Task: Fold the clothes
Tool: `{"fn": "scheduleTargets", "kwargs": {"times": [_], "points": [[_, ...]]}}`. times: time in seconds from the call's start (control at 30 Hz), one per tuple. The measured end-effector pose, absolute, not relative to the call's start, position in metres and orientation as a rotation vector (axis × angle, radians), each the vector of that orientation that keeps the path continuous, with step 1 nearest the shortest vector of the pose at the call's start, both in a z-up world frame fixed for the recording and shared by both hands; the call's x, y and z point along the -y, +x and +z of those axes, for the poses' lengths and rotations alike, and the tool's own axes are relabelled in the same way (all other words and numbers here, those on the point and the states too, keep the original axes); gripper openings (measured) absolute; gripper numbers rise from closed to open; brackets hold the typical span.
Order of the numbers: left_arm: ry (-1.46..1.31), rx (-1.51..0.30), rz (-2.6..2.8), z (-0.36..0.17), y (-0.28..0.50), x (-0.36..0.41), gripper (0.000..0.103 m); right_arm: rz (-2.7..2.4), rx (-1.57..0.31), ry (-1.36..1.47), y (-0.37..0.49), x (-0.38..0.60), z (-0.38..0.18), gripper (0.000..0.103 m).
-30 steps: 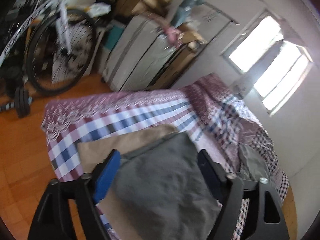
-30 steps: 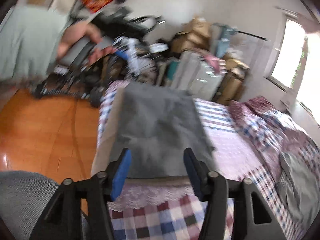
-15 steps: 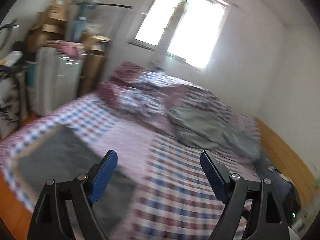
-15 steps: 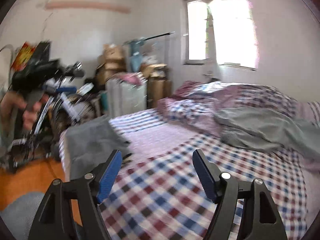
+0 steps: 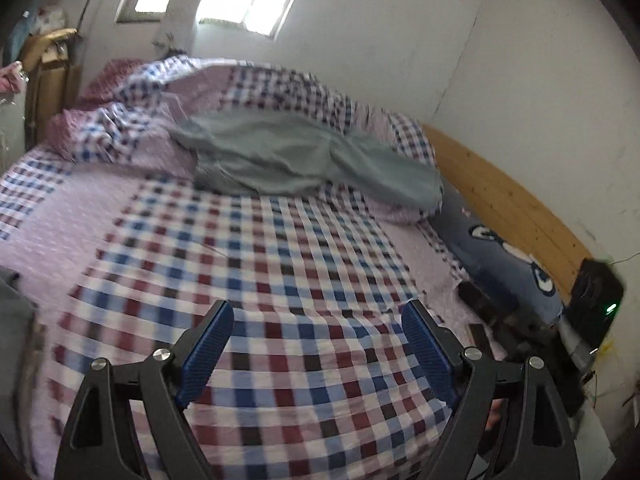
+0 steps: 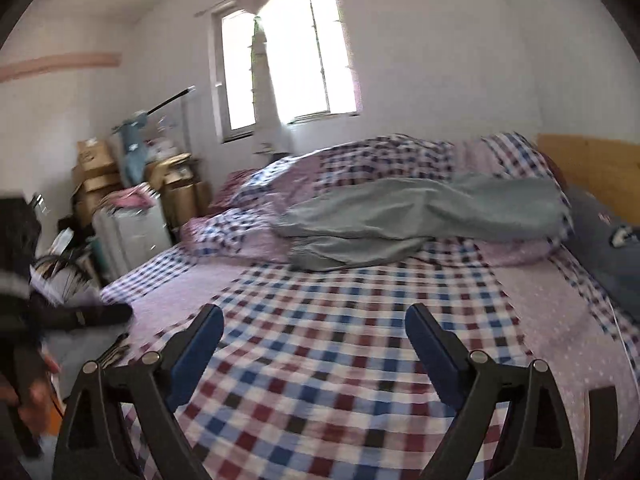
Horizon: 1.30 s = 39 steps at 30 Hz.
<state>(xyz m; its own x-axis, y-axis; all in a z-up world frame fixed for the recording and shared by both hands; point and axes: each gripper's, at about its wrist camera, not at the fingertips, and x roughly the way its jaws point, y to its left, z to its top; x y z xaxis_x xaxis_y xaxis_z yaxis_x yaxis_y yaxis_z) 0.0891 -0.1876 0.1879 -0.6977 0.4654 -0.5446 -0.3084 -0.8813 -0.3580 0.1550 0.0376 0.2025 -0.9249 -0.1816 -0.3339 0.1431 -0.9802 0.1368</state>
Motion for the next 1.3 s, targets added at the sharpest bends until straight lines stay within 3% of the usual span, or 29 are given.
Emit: {"fn": "scheduleTargets", "kwargs": {"times": [0.27, 0.33, 0.43, 0.63, 0.83, 0.93, 1.3], "points": [[-0.965, 0.202, 2.663, 0.143, 0.033, 0.148, 0.090, -3.073, 0.309, 0.642, 0.098, -0.089, 0.177, 0.102], [-0.974, 0.160, 2.694, 0.129, 0.020, 0.143, 0.103, -3.081, 0.360, 0.709, 0.080, -0.096, 0.165, 0.102], [-0.956, 0.137, 2.735, 0.108, -0.001, 0.140, 0.103, -3.088, 0.416, 0.780, 0.057, -0.108, 0.146, 0.102], [-0.970, 0.112, 2.803, 0.070, -0.035, 0.135, 0.103, -3.099, 0.327, 0.923, 0.023, -0.112, 0.107, 0.102], [-1.005, -0.040, 2.794, 0.050, -0.054, 0.117, 0.103, -3.046, 0.170, 1.159, 0.003, -0.110, 0.059, 0.102], [-1.044, -0.076, 2.781, 0.040, -0.061, 0.108, 0.103, -3.009, 0.179, 1.267, -0.006, -0.117, 0.039, 0.102], [-1.239, 0.067, 2.718, 0.010, -0.076, 0.096, 0.103, -2.948, 0.222, 1.425, -0.029, -0.123, 0.009, 0.102]]}}
